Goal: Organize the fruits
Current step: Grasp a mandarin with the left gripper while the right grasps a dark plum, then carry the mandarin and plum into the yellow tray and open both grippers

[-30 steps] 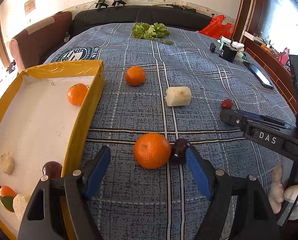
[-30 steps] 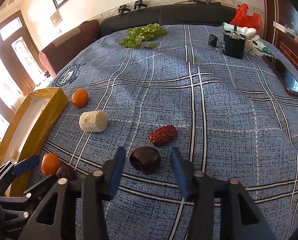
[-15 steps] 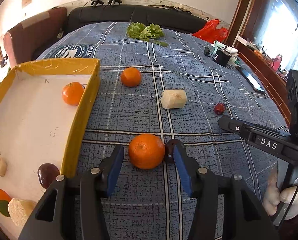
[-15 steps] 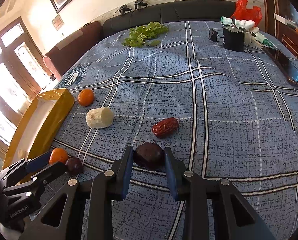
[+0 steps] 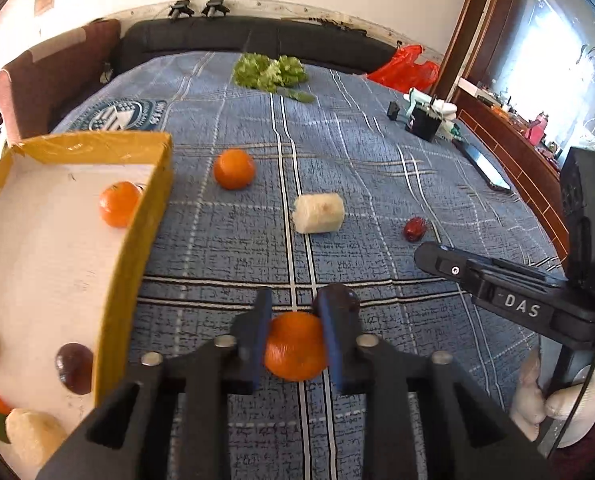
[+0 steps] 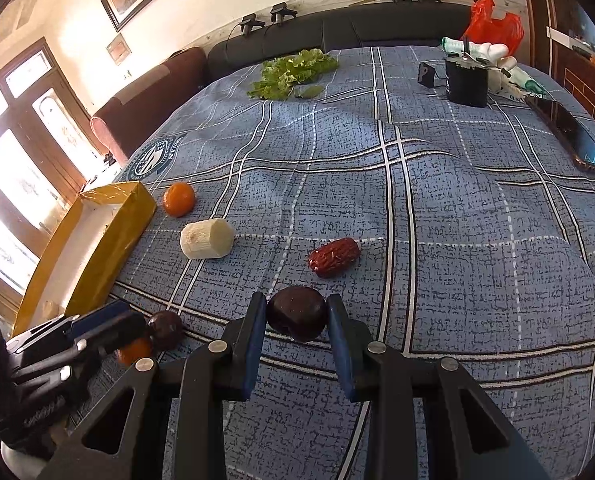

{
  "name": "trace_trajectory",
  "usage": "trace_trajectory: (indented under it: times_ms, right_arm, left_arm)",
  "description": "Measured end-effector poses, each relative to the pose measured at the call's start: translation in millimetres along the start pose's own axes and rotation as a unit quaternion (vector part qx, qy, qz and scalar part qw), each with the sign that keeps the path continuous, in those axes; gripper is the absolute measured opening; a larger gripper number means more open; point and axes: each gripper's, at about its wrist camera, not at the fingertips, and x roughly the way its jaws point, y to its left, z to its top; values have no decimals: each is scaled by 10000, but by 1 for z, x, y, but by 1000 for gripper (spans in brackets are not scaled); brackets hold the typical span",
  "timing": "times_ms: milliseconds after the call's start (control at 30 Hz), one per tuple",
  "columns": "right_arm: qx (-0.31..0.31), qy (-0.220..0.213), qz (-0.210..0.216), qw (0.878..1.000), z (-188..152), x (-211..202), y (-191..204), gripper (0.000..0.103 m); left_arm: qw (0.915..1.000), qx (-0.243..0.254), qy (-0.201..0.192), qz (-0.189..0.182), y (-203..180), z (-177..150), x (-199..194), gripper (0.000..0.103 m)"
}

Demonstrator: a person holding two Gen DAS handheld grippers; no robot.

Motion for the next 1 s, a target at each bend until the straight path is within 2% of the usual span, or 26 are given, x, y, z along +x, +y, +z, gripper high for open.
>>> trace_trajectory:
  times_ms: [67, 233, 300, 367, 533, 633, 800, 833, 867, 900, 1000]
  right_arm:
    - [-3, -34, 21, 10000, 0, -2, 0, 33]
    - [279, -174, 419, 9986, 1, -12, -10, 33]
    - [391, -224, 423, 9981, 1, -16, -14, 33]
    - [450, -213, 433, 9978, 0, -16, -15, 33]
    - [507, -156, 514, 9973, -1, -15, -17, 33]
    - [532, -126, 619, 9966, -1, -14, -18, 33]
    - [648, -60, 884, 9940, -1, -12, -21, 33]
    - [680, -51, 922, 9934, -1, -12, -22, 33]
    - [747, -42, 990, 9923, -1, -12, -25, 33]
    - [830, -47, 1066, 9908, -1, -12, -28, 33]
    - [1129, -81, 1332, 9846, 0, -13, -41, 34]
  left_arm:
    - [10000, -39, -50, 8, 1, 0, -6, 10]
    - [9995, -304, -47, -83, 16, -4, -21, 10]
    - [9993, -379, -33, -47, 23, -5, -23, 17]
    - [9994, -337, 44, 72, 28, -8, -22, 44]
    - [9999, -74, 107, 98, 20, -11, -15, 49]
    - [9996, 204, 189, -78, 8, -10, -7, 53]
    - [9969, 686, 376, -18, -14, -13, 14, 53]
    - [9963, 742, 424, 39, -17, -14, 19, 51]
    - [9960, 788, 395, 130, -18, -16, 19, 39]
    - [9958, 814, 363, 212, -20, -17, 19, 36]
    - [9968, 719, 299, 173, -17, -18, 15, 36]
